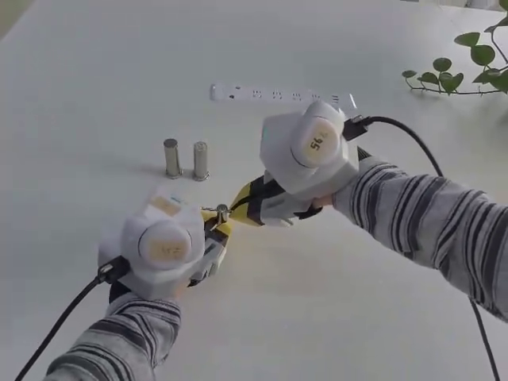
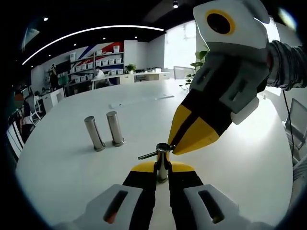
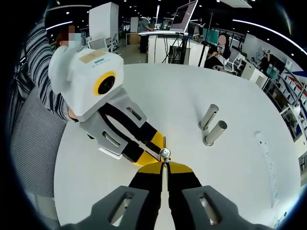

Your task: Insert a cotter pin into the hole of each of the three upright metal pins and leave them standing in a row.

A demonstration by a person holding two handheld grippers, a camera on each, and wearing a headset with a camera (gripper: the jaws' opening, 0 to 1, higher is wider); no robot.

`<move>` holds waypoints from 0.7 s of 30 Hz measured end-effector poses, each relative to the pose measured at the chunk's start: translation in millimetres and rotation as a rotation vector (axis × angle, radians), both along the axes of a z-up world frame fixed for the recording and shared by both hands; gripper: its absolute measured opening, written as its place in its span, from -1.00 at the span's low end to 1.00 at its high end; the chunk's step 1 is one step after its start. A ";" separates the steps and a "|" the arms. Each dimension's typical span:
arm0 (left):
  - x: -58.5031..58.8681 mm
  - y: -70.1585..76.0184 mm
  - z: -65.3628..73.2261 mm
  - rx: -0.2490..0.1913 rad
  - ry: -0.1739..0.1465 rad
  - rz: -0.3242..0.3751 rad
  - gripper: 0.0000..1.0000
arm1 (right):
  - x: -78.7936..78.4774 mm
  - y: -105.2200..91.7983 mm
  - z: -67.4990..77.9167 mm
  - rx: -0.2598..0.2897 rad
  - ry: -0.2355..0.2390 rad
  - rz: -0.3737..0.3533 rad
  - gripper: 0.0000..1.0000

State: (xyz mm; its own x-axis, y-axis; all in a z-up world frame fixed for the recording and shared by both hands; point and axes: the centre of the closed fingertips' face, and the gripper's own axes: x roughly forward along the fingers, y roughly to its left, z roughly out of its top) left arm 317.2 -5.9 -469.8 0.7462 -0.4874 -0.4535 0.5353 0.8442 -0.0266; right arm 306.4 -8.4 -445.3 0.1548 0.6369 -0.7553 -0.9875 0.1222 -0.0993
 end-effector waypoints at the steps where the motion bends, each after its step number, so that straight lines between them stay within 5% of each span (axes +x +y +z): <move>1: 0.1 0.1 -0.1 0.002 0.000 -0.001 -0.89 | 0.1 -0.2 0.0 0.002 0.003 -0.004 -1.00; 8: -0.1 -0.3 0.2 0.010 -0.006 -0.004 -0.89 | 5.4 -9.1 2.9 0.034 0.031 -0.093 -0.81; 14: -0.3 -1.1 0.3 0.017 -0.010 -0.001 -0.89 | 8.7 -22.8 9.3 0.125 0.083 -0.234 -0.56; 21: 0.5 -2.2 1.1 0.015 -0.009 0.009 -0.90 | 8.1 -37.5 12.0 0.175 0.104 -0.314 -0.37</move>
State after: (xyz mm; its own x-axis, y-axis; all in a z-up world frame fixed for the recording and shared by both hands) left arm 317.7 -8.1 -468.7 0.7544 -0.4740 -0.4540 0.5278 0.8493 -0.0097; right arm 314.4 -45.9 -433.3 0.2915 0.6911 -0.6613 -0.9028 0.4272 0.0486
